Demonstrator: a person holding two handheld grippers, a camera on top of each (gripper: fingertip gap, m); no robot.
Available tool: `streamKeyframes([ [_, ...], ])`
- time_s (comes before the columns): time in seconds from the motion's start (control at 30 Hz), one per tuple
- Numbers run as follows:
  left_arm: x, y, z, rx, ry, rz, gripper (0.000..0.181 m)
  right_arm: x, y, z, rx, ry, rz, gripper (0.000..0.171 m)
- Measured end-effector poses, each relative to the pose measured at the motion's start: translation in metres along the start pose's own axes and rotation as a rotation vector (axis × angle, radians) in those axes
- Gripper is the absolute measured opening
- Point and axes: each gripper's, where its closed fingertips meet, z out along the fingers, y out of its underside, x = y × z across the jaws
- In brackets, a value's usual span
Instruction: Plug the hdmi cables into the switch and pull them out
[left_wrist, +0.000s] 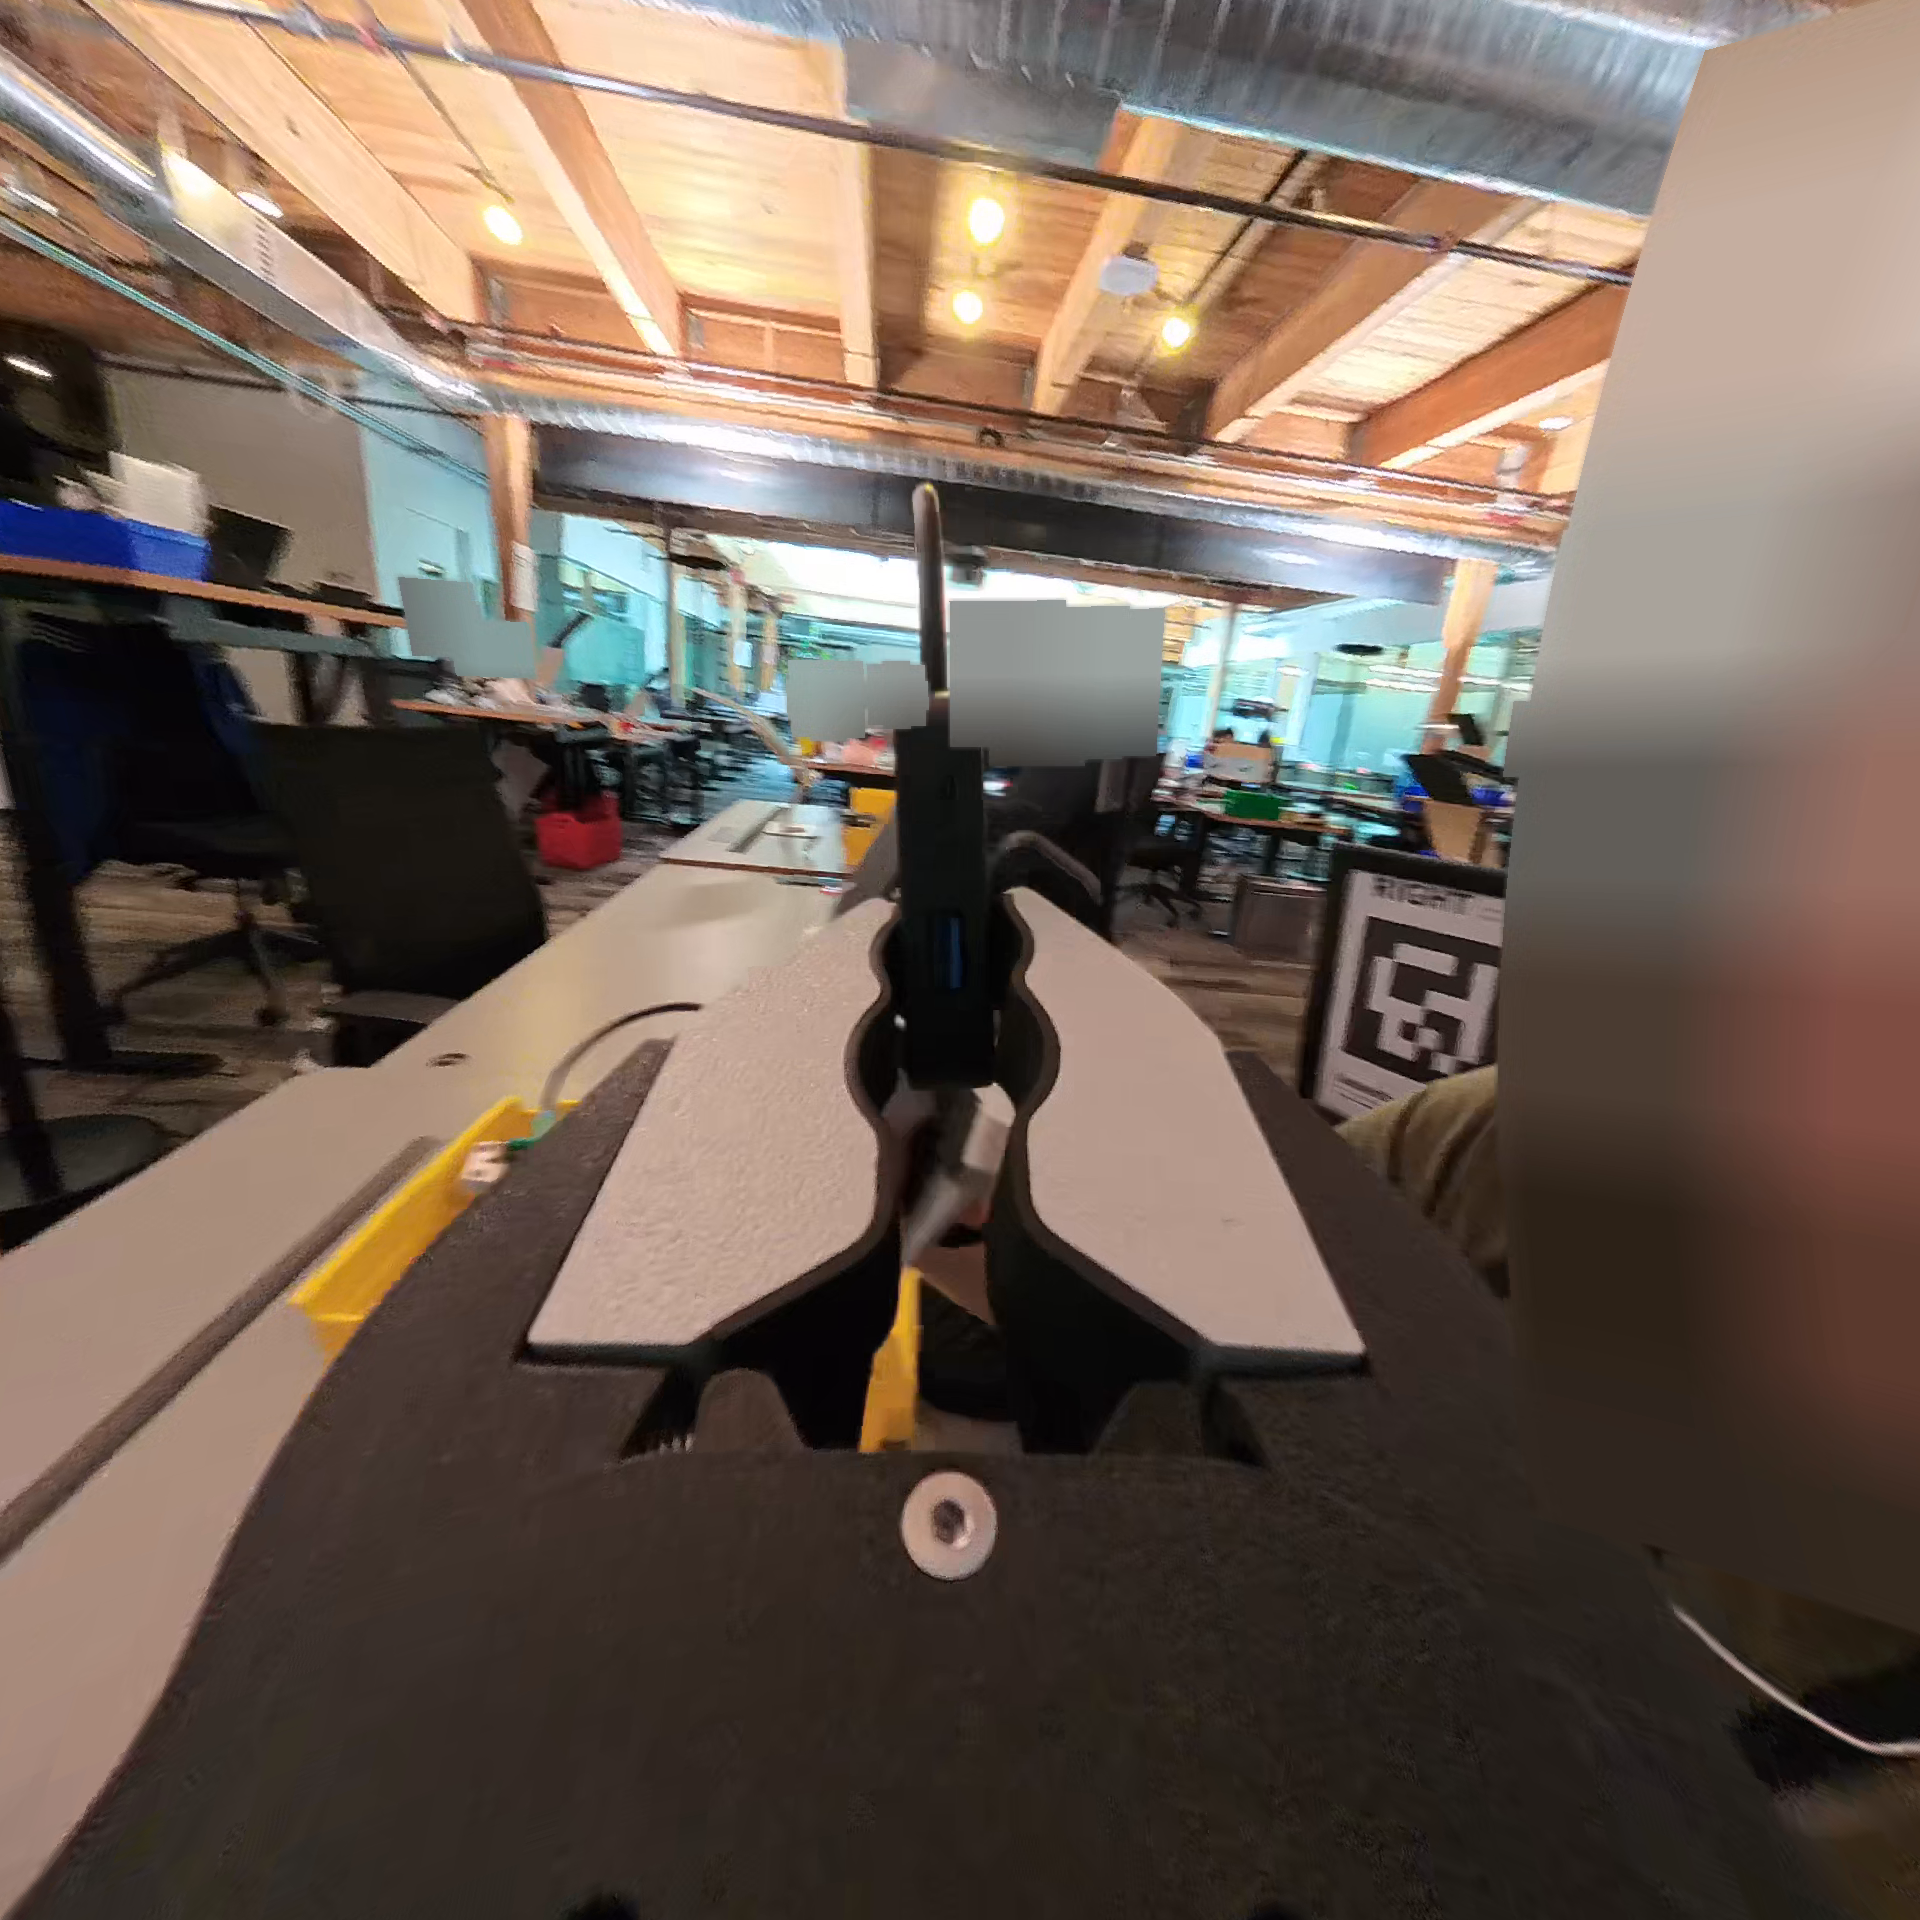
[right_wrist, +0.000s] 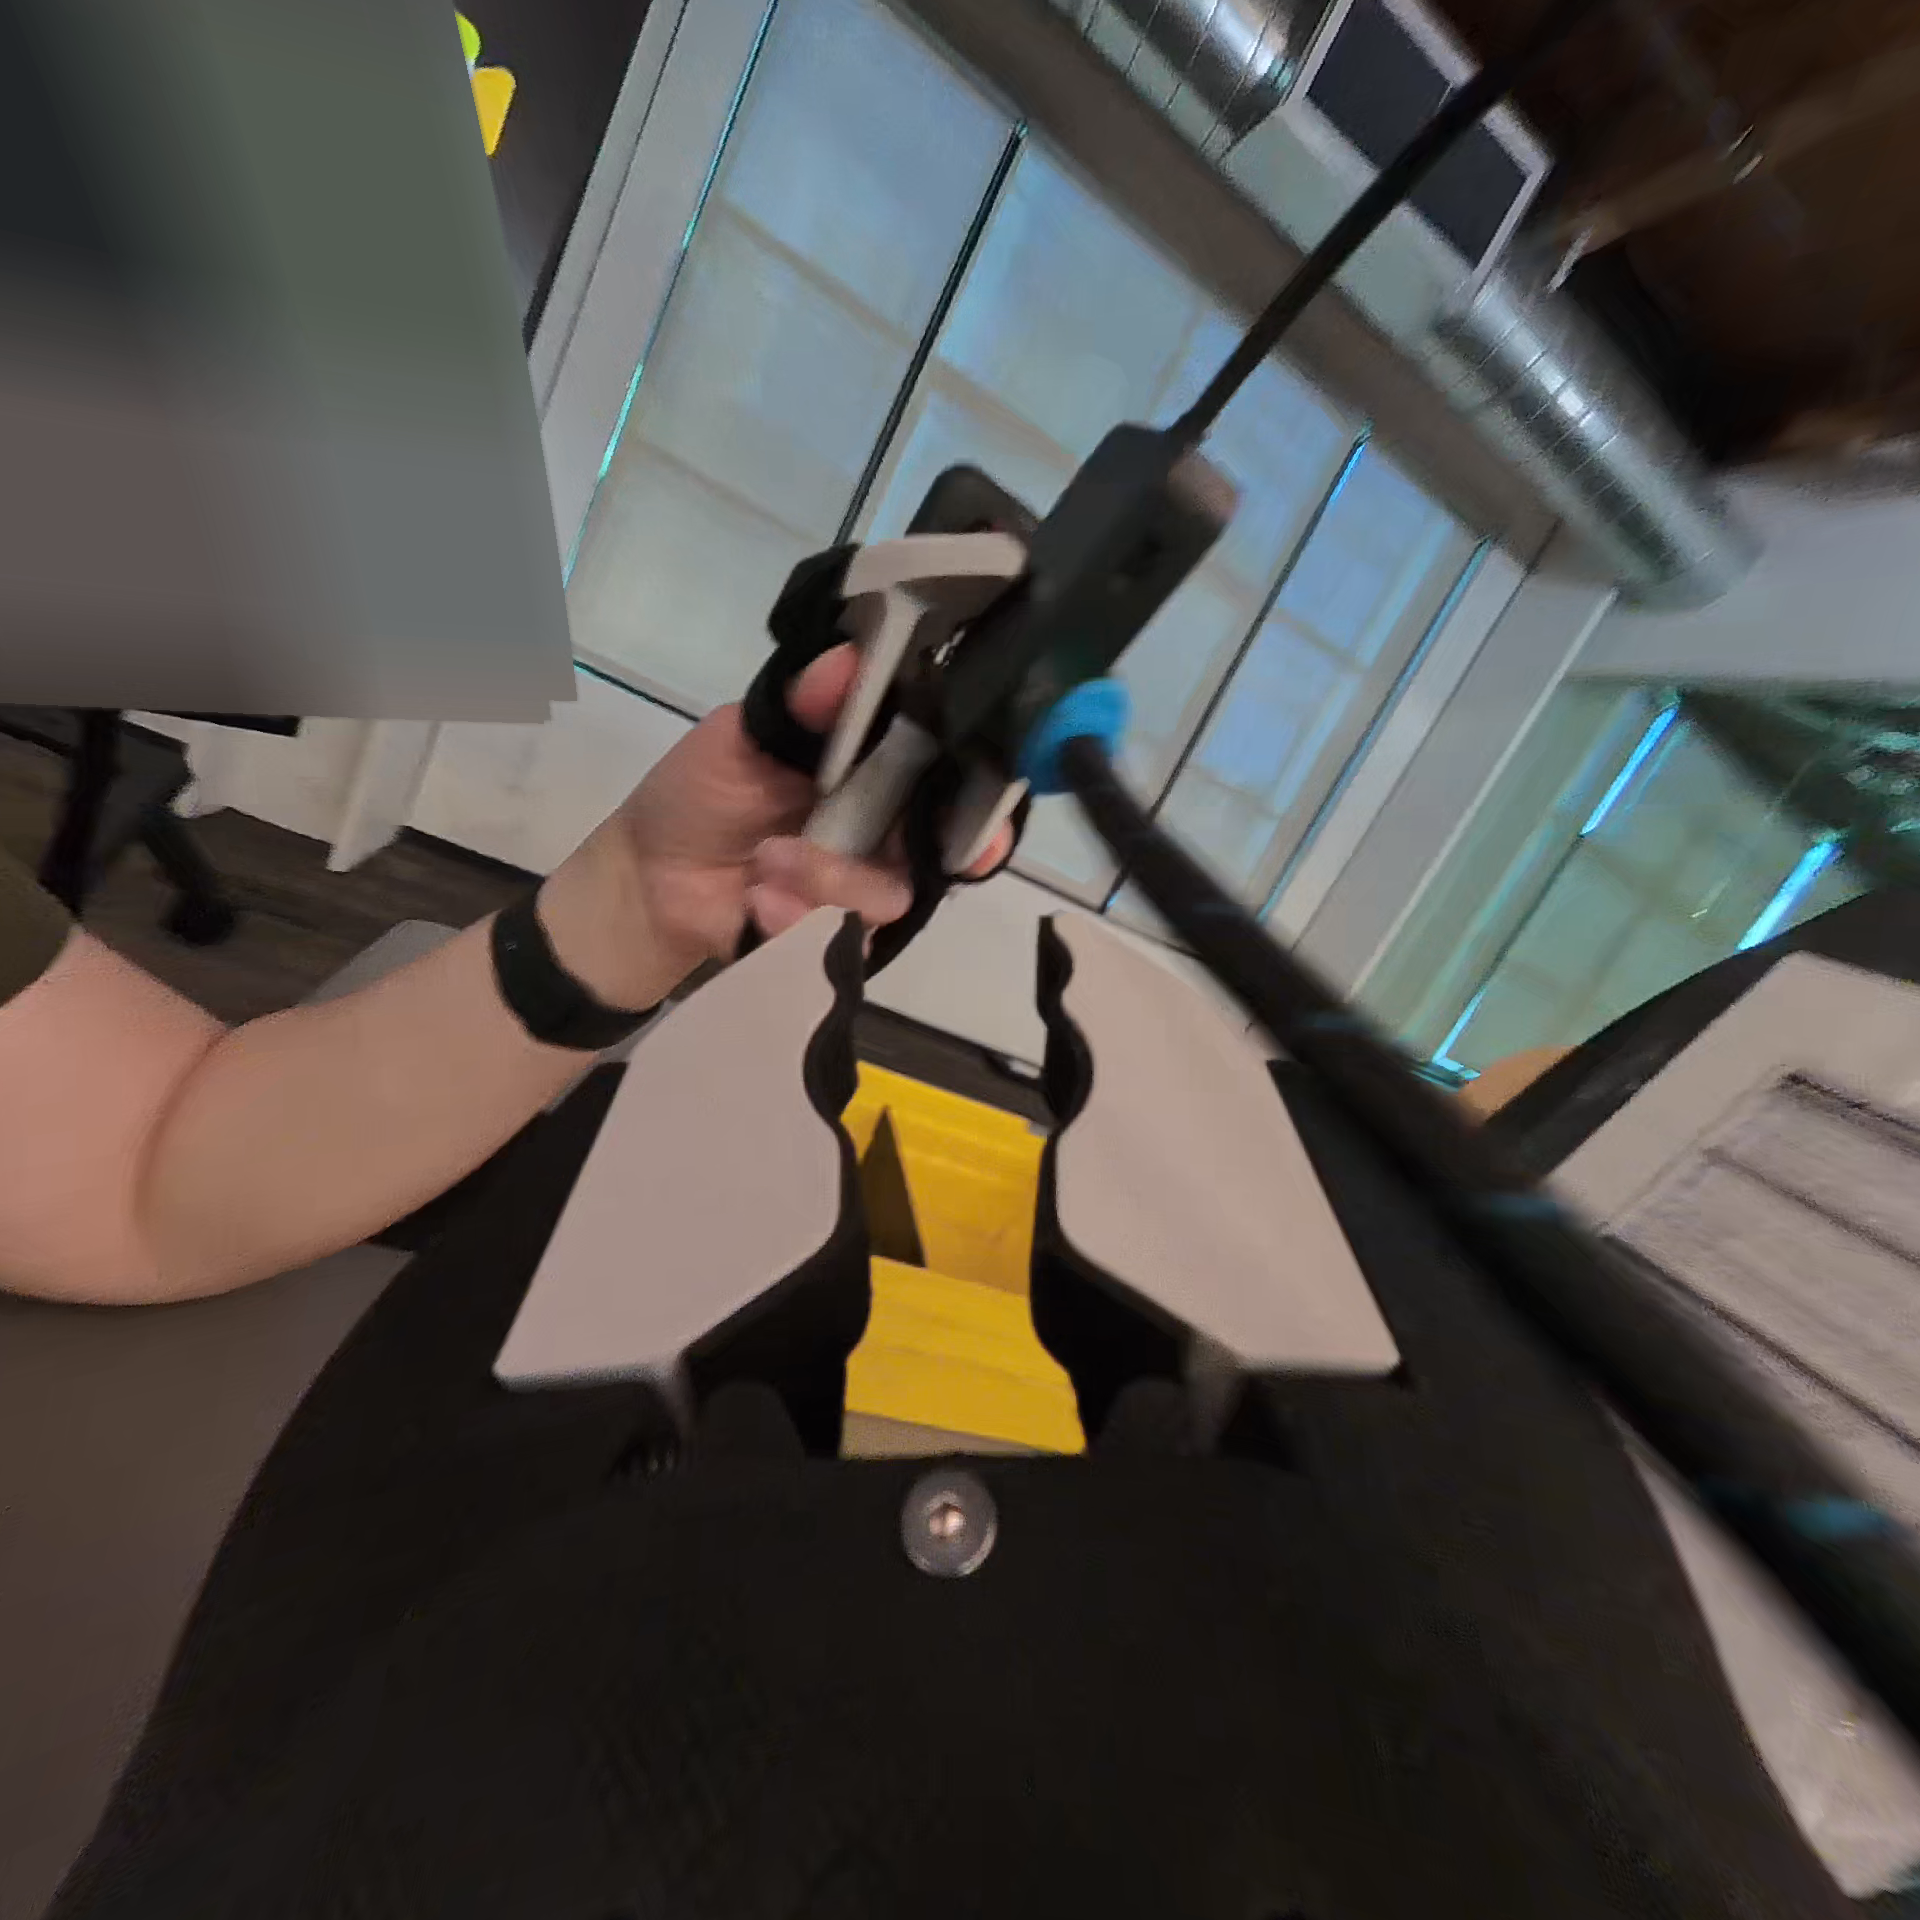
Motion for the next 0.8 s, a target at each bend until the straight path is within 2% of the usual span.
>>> streamKeyframes([
  [0.07, -0.015, -0.004, -0.014, -0.019, -0.112, 0.065, 0.014, -0.014, 0.015, 0.009, -0.054, -0.055, 0.006, 0.027],
  [0.17, -0.035, 0.001, -0.031, -0.107, -0.266, 0.172, 0.014, -0.040, 0.010, 0.016, -0.085, -0.109, -0.149, 0.022],
  [0.27, -0.037, 0.013, -0.033, -0.203, -0.271, 0.203, 0.014, -0.016, 0.001, 0.015, -0.216, 0.089, -0.202, 0.020],
  [0.4, -0.029, 0.032, -0.020, -0.288, -0.187, 0.179, 0.014, 0.027, -0.002, -0.002, -0.213, 0.283, -0.009, 0.027],
  [0.5, -0.030, 0.043, -0.009, -0.331, -0.192, 0.201, 0.014, 0.027, 0.016, 0.001, -0.257, 0.218, 0.126, 0.039],
  [0.57, -0.027, 0.050, -0.003, -0.365, -0.166, 0.223, 0.014, 0.024, 0.020, 0.004, -0.236, 0.179, 0.191, 0.041],
  [0.63, -0.025, 0.055, 0.000, -0.384, -0.151, 0.242, 0.014, 0.020, 0.017, 0.004, -0.188, 0.121, 0.231, 0.034],
  [0.8, -0.027, 0.058, 0.002, -0.380, -0.136, 0.277, 0.016, 0.016, 0.017, -0.003, -0.200, -0.009, 0.308, 0.019],
])
